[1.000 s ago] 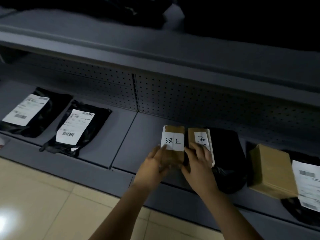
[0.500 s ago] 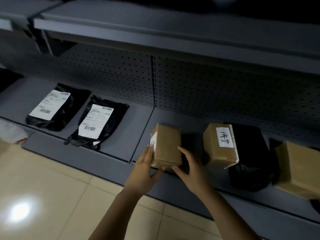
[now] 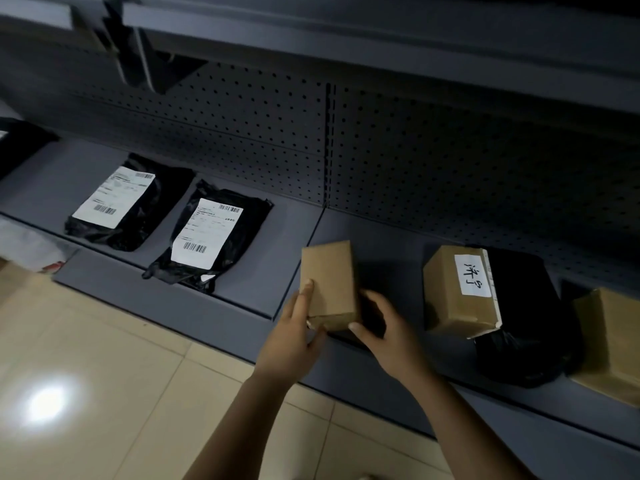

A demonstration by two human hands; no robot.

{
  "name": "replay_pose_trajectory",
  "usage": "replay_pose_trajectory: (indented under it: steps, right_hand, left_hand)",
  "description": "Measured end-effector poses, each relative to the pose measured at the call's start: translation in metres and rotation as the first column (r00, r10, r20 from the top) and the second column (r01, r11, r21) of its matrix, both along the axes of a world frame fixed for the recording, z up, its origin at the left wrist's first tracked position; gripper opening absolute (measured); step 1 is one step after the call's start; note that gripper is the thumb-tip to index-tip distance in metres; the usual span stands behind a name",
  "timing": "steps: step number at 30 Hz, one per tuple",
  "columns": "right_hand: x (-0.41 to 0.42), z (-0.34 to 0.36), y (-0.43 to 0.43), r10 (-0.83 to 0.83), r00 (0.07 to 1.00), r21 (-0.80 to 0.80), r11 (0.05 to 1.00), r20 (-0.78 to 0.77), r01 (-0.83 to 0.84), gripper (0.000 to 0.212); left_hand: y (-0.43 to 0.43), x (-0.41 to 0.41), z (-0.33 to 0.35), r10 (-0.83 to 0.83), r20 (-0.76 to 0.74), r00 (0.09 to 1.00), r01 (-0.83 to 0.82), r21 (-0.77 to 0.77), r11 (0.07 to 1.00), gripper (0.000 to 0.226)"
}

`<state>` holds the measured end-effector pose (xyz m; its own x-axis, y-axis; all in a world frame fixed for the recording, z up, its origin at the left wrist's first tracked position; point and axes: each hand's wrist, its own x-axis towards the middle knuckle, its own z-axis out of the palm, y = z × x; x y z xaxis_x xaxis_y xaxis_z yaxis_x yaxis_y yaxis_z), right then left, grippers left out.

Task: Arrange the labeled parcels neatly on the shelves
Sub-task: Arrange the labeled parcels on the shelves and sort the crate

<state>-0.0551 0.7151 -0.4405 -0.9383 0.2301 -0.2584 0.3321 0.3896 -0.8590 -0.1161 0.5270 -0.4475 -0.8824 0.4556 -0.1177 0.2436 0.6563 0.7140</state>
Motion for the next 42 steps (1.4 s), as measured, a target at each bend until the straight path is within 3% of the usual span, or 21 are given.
replay_pose_trajectory:
  steps: [5, 8, 11, 15, 21, 26, 32, 36, 40, 42]
  right_hand:
    - [-0.013, 0.006, -0.015, 0.025, 0.988, -0.024, 0.999, -0.155, -0.029, 0.043]
    - [-0.021, 0.009, -0.027, 0.020, 0.975, -0.031, 0.999, -0.222, -0.027, 0.036]
    - [-0.026, 0.012, -0.035, -0.050, 0.970, -0.048, 0.998, -0.238, 0.039, 0.034]
    - [-0.029, 0.009, -0.040, -0.085, 0.976, -0.104, 0.992, -0.200, 0.065, 0.043]
    - [-0.038, -0.003, -0.049, 0.020, 0.996, -0.201, 0.980, 0.090, -0.001, 0.061]
    - [-0.043, 0.008, -0.065, 0.006, 0.999, -0.269, 0.963, -0.033, -0.015, 0.051]
    - [-0.037, 0.006, -0.067, 0.016, 0.969, 0.018, 1.000, -0.246, -0.012, 0.044]
    - [-0.029, -0.003, -0.062, 0.030, 0.973, 0.080, 0.997, -0.231, -0.012, 0.044]
    - [-0.028, 0.000, -0.062, -0.086, 0.985, -0.140, 0.988, -0.149, 0.065, 0.048]
    - [-0.029, 0.004, -0.060, -0.109, 0.994, -0.180, 0.978, -0.020, 0.103, 0.053]
  left_hand:
    - [-0.019, -0.009, 0.012, 0.086, -0.056, 0.995, -0.088, -0.032, 0.996, 0.082]
    - [-0.023, -0.011, 0.020, 0.021, -0.139, 0.990, -0.011, 0.067, 0.998, 0.085]
    - [-0.025, -0.010, 0.016, 0.007, -0.164, 0.986, 0.000, 0.042, 0.999, 0.082]
    - [-0.029, -0.008, 0.007, 0.086, -0.123, 0.989, -0.086, 0.005, 0.996, 0.073]
    - [-0.040, -0.013, 0.007, 0.105, -0.160, 0.982, -0.101, 0.035, 0.994, 0.065]
    - [-0.057, -0.020, 0.013, 0.217, -0.168, 0.962, -0.219, 0.005, 0.976, 0.066]
    - [-0.050, -0.014, 0.005, 0.177, -0.036, 0.984, -0.175, 0.039, 0.984, 0.053]
    - [-0.046, -0.008, -0.002, 0.160, 0.030, 0.987, -0.161, 0.031, 0.987, 0.051]
    - [-0.047, -0.006, -0.001, 0.170, 0.039, 0.985, -0.174, 0.122, 0.977, 0.056]
    - [-0.048, -0.006, 0.002, 0.191, 0.085, 0.978, -0.205, 0.207, 0.957, 0.064]
